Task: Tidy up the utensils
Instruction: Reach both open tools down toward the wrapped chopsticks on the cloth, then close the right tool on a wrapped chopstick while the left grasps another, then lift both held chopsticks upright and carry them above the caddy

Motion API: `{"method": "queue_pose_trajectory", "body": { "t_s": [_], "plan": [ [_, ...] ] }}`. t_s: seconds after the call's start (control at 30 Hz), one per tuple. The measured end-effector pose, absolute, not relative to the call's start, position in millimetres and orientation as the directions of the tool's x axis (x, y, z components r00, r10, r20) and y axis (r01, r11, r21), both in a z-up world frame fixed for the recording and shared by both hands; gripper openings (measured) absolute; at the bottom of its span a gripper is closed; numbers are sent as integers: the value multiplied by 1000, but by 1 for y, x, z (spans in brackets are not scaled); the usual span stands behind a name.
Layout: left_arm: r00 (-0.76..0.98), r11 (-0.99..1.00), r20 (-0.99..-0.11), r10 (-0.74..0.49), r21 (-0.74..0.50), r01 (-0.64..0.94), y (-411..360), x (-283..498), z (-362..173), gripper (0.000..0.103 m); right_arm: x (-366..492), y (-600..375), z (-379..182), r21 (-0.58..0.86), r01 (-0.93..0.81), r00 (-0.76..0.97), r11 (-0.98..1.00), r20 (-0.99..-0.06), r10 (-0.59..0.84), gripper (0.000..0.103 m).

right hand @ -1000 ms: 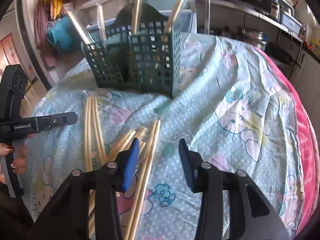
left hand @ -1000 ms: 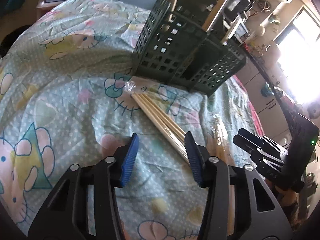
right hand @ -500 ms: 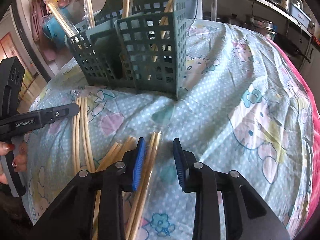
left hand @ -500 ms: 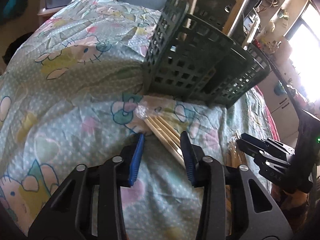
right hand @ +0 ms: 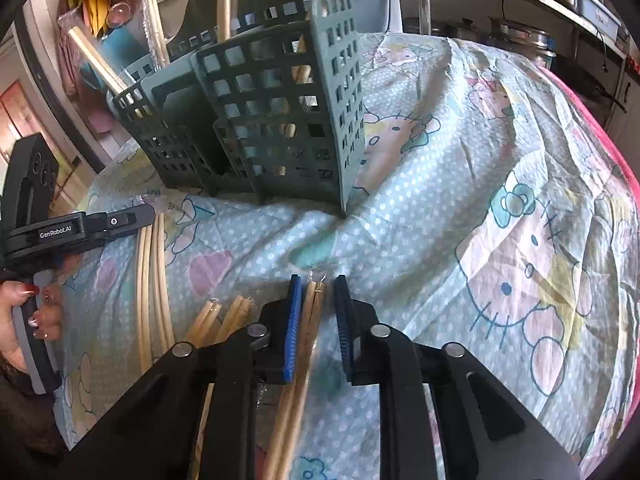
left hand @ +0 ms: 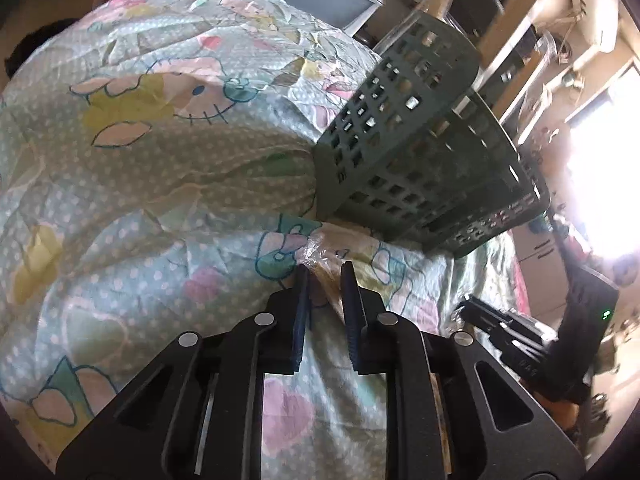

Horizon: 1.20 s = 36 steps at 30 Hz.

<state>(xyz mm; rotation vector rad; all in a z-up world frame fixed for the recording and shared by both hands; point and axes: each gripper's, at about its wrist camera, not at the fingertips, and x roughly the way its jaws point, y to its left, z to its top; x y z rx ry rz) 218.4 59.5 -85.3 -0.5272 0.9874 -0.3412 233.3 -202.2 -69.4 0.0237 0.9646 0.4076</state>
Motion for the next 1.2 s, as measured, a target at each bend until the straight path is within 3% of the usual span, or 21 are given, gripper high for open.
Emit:
{"method": "queue_pose_trajectory", "body": {
  "t_s": [0.43,1.2],
  "plan": [
    [554,808,-673,-491,-590,-1,87,209,-77,8,236,-225,-56,255,-299,551,920,-741,385,9],
    [748,887,-576,-331,-460,39,128,157,9,5,184,-189,34,109,-446,701,888,-574,423,5]
  ]
}}
